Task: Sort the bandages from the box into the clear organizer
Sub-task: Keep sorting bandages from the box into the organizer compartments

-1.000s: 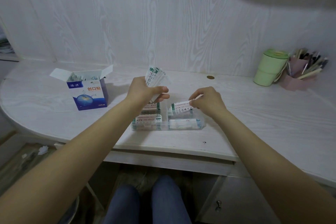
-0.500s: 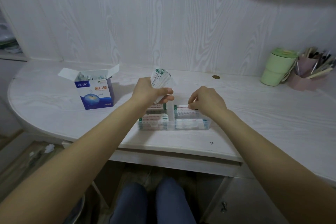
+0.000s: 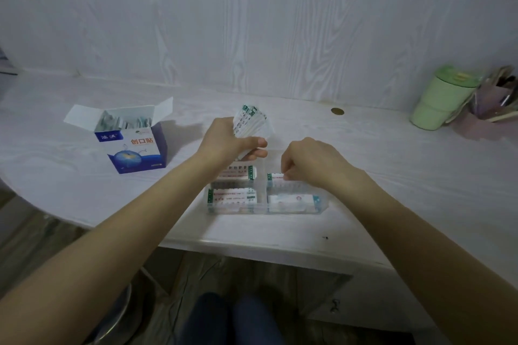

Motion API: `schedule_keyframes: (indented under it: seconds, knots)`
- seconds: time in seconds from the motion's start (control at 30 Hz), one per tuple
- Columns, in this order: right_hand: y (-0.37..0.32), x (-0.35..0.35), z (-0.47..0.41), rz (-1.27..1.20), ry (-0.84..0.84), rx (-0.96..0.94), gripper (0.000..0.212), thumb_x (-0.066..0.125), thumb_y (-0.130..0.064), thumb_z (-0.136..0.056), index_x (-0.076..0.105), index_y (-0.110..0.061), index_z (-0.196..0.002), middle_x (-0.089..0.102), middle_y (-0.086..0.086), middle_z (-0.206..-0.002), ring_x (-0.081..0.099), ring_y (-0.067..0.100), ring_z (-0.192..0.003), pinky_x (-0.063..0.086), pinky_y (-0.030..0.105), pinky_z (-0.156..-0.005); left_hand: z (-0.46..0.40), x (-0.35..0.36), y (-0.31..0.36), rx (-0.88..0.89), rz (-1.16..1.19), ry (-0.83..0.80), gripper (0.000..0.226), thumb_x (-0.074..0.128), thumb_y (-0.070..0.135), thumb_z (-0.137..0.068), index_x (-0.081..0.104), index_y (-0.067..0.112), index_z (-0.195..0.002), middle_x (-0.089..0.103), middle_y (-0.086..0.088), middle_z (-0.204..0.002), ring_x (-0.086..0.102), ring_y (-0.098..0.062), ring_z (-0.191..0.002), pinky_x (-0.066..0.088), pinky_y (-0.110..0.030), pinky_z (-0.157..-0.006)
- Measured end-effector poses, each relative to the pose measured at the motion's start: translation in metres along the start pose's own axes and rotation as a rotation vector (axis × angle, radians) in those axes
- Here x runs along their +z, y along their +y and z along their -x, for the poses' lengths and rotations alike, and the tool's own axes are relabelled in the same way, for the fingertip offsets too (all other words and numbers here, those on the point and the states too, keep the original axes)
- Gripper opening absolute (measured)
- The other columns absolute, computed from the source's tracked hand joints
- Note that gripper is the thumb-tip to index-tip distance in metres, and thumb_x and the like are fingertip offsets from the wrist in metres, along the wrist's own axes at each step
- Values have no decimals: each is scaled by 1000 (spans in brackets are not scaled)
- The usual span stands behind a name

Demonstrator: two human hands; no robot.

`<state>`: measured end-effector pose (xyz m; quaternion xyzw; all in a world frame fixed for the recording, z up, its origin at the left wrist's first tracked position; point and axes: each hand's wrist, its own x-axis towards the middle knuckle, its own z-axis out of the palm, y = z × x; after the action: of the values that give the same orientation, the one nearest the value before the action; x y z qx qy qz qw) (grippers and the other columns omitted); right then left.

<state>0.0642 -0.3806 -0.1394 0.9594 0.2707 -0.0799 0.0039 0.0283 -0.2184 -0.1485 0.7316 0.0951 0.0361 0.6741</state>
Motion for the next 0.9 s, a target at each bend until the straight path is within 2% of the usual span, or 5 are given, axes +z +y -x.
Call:
schedule_keyframes:
  seconds: [0.3, 0.4, 0.57, 0.7, 0.9]
  knots:
    - [-4, -24, -2, 6, -141, 36, 26, 60, -28, -92, 61, -18, -117, 61, 6, -114, 60, 23, -99, 46, 32, -82, 11, -2, 36, -138, -5, -58, 20, 70, -6, -79, 60, 6, -92, 69, -23, -93, 72, -19, -66, 60, -27, -64]
    - [7, -47, -3, -291, -97, 113, 26, 64, -25, -89, 64, -19, -115, 66, 3, -110, 63, 19, -94, 49, 31, -85, 16, -6, 51, -207, 69, -50, 25, 69, -8, -78, 61, 5, -97, 69, -19, -92, 71, -17, -64, 57, -22, -57]
    - [17, -88, 5, -1211, -86, 135, 16, 72, -18, -82, 68, -18, -98, 71, -3, -86, 67, 7, -72, 48, 18, -69, 18, -7, 79, -251, 86, -69, 33, 74, -4, -73, 64, 10, -101, 72, -12, -95, 72, -17, -71, 57, -24, -60]
    - [12, -100, 12, -1313, 4, 147, 8, 71, -5, -82, 66, -12, -81, 67, 3, -73, 62, 2, -53, 43, 9, -52, 23, 5, 98, -286, 135, -201, 28, 71, 3, -80, 64, 10, -106, 74, -9, -91, 72, -22, -74, 57, -24, -63]
    - [22, -106, 12, -1357, 47, 145, 7, 69, 0, -81, 66, -7, -81, 66, 5, -70, 59, -1, -50, 42, 10, -51, 26, 13, 110, -312, 206, -194, 21, 53, 20, -95, 64, 6, -106, 73, -16, -94, 72, -29, -84, 58, -27, -65]
